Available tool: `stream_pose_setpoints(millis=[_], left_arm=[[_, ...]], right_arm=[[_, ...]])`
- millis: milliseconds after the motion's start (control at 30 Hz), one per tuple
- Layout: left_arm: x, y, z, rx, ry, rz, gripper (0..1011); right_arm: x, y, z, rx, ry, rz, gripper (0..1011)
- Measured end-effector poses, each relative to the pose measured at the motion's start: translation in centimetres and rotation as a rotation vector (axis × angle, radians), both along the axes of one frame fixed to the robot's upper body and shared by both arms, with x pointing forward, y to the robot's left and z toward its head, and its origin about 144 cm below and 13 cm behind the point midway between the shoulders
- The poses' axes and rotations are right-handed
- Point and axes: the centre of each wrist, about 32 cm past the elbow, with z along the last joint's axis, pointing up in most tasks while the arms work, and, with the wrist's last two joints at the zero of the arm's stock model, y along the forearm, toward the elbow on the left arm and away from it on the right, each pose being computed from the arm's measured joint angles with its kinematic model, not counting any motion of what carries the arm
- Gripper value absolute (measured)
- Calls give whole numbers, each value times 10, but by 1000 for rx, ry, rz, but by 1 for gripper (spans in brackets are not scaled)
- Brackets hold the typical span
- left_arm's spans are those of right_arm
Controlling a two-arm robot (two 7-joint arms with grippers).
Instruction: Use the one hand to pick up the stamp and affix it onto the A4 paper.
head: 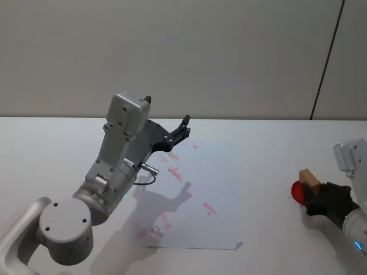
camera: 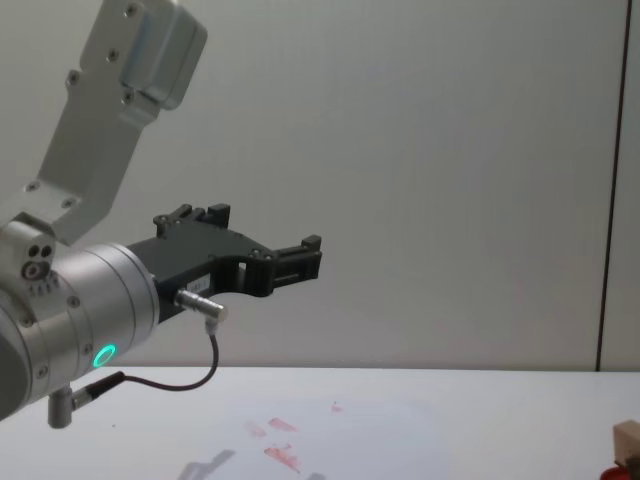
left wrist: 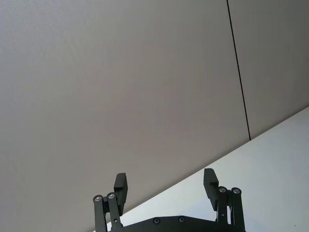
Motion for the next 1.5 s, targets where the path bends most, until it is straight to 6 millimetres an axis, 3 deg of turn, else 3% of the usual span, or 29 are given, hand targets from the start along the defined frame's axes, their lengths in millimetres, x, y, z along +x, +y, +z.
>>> stream_pose_setpoints(millis=[133, 533, 933, 1500], left_arm=[[0, 0, 0, 0, 0, 0, 1003], [0, 0, 0, 0, 0, 0, 1003], [0, 0, 0, 0, 0, 0, 1003], [0, 0, 0, 0, 0, 0, 1003]], right_arm=[[0, 0, -1, -1, 3, -3, 270], [1, 0, -2, -3, 9, -8, 676], [1, 0, -3, -4, 11, -10, 992], [-7, 10, 4, 17, -54, -15, 1001]])
